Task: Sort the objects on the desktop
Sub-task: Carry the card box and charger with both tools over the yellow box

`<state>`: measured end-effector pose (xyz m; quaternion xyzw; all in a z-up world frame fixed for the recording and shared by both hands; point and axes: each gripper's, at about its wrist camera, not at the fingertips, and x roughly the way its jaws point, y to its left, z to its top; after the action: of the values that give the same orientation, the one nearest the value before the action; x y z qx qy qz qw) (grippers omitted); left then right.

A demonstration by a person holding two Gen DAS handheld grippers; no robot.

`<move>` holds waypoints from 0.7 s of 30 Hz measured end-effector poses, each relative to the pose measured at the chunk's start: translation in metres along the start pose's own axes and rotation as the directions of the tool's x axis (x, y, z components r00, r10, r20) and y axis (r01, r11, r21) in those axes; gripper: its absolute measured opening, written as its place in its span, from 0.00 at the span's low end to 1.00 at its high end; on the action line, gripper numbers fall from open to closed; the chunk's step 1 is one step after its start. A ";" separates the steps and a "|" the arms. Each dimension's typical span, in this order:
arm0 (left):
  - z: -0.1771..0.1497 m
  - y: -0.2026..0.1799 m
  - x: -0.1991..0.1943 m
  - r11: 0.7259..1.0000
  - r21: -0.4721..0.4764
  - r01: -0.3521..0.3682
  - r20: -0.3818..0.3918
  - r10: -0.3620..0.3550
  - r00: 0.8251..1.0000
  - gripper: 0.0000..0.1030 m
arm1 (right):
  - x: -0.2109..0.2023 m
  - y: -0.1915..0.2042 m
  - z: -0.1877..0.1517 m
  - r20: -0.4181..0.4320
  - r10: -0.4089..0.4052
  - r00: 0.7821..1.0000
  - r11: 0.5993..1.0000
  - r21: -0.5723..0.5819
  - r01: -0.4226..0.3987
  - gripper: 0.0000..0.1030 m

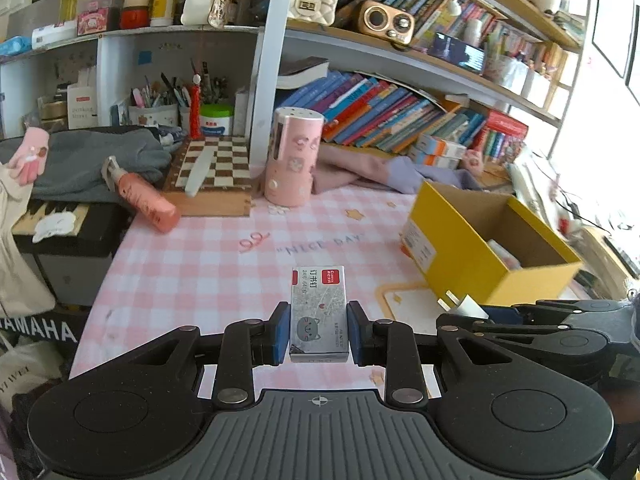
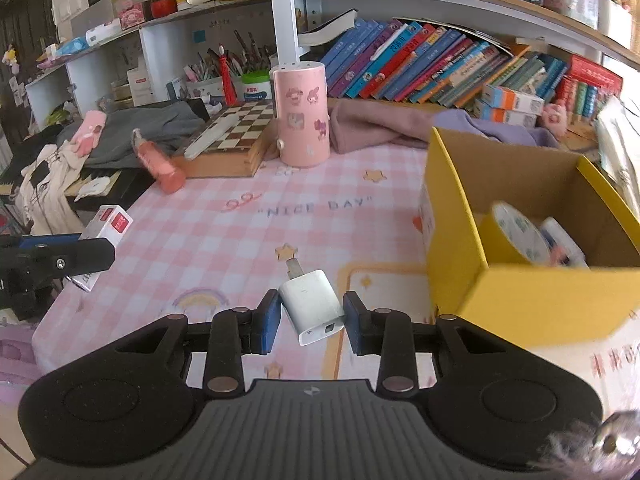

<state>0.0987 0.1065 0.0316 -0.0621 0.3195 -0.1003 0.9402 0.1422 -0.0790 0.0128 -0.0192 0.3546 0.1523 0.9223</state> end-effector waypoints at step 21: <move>-0.055 -0.039 -0.036 0.976 0.074 0.202 -0.078 -0.197 0.977 0.27 | -0.087 -0.013 -0.092 -0.082 -0.154 0.985 0.981 0.109 0.163 0.30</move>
<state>0.0314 0.0743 0.0164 -0.0518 0.3403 -0.2093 0.9153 0.0253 -0.1277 -0.0001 0.0004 0.3937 0.0568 0.9175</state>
